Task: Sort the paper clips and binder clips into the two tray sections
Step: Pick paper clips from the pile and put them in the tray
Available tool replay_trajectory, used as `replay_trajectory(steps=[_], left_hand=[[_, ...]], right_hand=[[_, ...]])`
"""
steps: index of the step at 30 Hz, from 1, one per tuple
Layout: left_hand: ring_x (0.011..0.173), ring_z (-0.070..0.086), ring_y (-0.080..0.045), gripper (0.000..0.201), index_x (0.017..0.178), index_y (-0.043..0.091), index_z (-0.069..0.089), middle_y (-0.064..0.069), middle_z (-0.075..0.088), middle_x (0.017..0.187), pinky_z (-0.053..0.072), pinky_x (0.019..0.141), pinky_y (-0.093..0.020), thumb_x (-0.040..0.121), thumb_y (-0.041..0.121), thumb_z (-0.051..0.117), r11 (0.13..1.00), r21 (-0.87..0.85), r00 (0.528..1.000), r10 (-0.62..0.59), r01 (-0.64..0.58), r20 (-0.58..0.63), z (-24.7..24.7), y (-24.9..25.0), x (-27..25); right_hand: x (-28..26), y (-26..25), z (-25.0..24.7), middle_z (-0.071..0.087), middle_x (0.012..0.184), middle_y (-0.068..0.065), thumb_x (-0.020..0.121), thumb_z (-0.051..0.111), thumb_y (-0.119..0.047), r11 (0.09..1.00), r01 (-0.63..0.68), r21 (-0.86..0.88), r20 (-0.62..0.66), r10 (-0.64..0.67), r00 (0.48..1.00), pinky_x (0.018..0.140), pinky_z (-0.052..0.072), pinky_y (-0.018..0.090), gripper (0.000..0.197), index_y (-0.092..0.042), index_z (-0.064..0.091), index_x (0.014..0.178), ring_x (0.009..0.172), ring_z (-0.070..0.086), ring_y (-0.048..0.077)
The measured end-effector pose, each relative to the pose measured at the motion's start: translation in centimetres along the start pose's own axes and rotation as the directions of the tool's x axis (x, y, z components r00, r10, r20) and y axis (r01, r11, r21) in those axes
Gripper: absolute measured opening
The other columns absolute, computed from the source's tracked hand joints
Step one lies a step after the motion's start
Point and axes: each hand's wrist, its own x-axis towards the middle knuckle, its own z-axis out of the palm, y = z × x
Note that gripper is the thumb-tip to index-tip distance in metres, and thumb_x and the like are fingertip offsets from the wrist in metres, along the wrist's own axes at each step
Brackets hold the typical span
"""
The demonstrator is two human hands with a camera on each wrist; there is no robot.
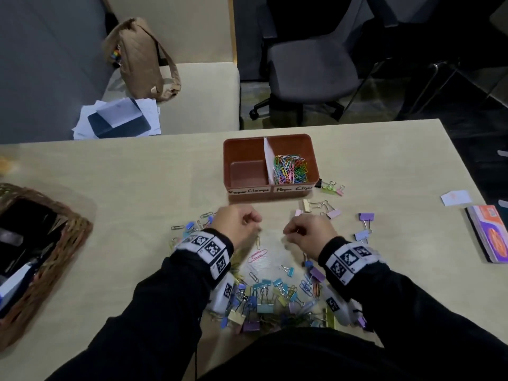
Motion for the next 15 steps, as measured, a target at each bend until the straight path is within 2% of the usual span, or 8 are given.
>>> replay_trajectory(steps=[2, 4, 7, 9, 10, 11, 13, 15], left_hand=[[0.081, 0.059, -0.004, 0.006, 0.090, 0.021, 0.072, 0.008, 0.070, 0.089, 0.047, 0.081, -0.017, 0.086, 0.019, 0.069, 0.995, 0.102, 0.999, -0.020, 0.015, 0.050, 0.9, -1.7, -1.0], [0.086, 0.062, -0.009, 0.009, 0.094, 0.019, 0.073, 0.005, 0.071, 0.095, 0.050, 0.085, -0.022, 0.087, 0.021, 0.068, 0.981, 0.192, 0.995, -0.038, 0.020, 0.090, 1.7, -2.8, -1.9], [0.096, 0.062, -0.016, 0.020, 0.105, 0.020, 0.070, 0.001, 0.068, 0.104, 0.051, 0.088, -0.029, 0.086, 0.026, 0.066, 0.947, 0.321, 0.992, -0.040, -0.001, 0.121, 3.0, -3.6, -2.6], [0.100, 0.060, -0.021, 0.026, 0.110, 0.020, 0.068, -0.002, 0.063, 0.109, 0.049, 0.087, -0.030, 0.086, 0.029, 0.065, 0.917, 0.399, 0.991, -0.039, -0.016, 0.130, 3.7, -3.7, -2.9], [0.101, 0.059, -0.022, 0.026, 0.112, 0.019, 0.067, -0.003, 0.061, 0.111, 0.047, 0.086, -0.031, 0.087, 0.029, 0.064, 0.901, 0.433, 0.991, -0.037, -0.023, 0.129, 3.9, -3.7, -2.9], [0.102, 0.059, -0.023, 0.026, 0.112, 0.019, 0.066, -0.003, 0.060, 0.112, 0.047, 0.086, -0.031, 0.089, 0.028, 0.062, 0.885, 0.464, 0.991, -0.031, -0.032, 0.129, 4.2, -3.8, -3.0], [0.102, 0.058, -0.025, 0.024, 0.111, 0.016, 0.066, -0.005, 0.058, 0.112, 0.048, 0.088, -0.033, 0.091, 0.026, 0.059, 0.863, 0.502, 0.989, -0.017, -0.061, 0.149, 4.6, -4.1, -3.0], [0.101, 0.059, -0.026, 0.023, 0.110, 0.015, 0.067, -0.006, 0.058, 0.112, 0.049, 0.088, -0.034, 0.094, 0.024, 0.054, 0.847, 0.524, 0.986, -0.004, -0.087, 0.169, 4.9, -4.5, -2.9]], right_hand=[[-0.5, 0.0, 1.5, 0.070, 0.088, -0.005, 0.084, 0.070, -0.010, 0.994, 0.029, -0.108, 0.095, -0.019, 0.995, 0.080, 0.054, 0.023, 0.009, -0.019, 0.071, 0.085, 0.082, 0.067, 0.010], [-0.9, -0.2, 2.6, 0.068, 0.097, -0.006, 0.087, 0.065, -0.013, 0.972, 0.067, -0.226, 0.148, -0.034, 0.988, 0.083, 0.049, 0.021, 0.012, -0.020, 0.070, 0.095, 0.090, 0.064, 0.012], [-0.8, -0.1, 4.1, 0.056, 0.114, -0.004, 0.086, 0.061, -0.003, 0.918, 0.187, -0.348, 0.221, -0.114, 0.969, 0.090, 0.047, 0.023, 0.046, -0.026, 0.059, 0.126, 0.101, 0.059, 0.017], [-0.4, 0.0, 5.0, 0.048, 0.112, 0.000, 0.078, 0.060, 0.009, 0.865, 0.267, -0.425, 0.289, -0.150, 0.945, 0.082, 0.051, 0.027, 0.074, -0.035, 0.046, 0.136, 0.094, 0.058, 0.021], [-0.2, -0.1, 5.2, 0.045, 0.109, 0.001, 0.076, 0.060, 0.012, 0.829, 0.294, -0.476, 0.311, -0.154, 0.938, 0.078, 0.051, 0.028, 0.082, -0.037, 0.041, 0.138, 0.091, 0.057, 0.023], [0.0, -0.2, 5.3, 0.044, 0.107, 0.002, 0.075, 0.061, 0.012, 0.793, 0.316, -0.521, 0.319, -0.162, 0.934, 0.076, 0.052, 0.030, 0.083, -0.037, 0.039, 0.138, 0.089, 0.057, 0.024], [0.3, -0.3, 5.4, 0.045, 0.105, 0.004, 0.075, 0.064, 0.008, 0.749, 0.332, -0.573, 0.322, -0.167, 0.932, 0.077, 0.054, 0.034, 0.071, -0.030, 0.046, 0.132, 0.087, 0.058, 0.027], [0.6, -0.2, 5.2, 0.047, 0.102, 0.007, 0.071, 0.068, 0.004, 0.730, 0.348, -0.588, 0.342, -0.166, 0.925, 0.077, 0.055, 0.036, 0.051, -0.018, 0.056, 0.115, 0.083, 0.058, 0.030]])
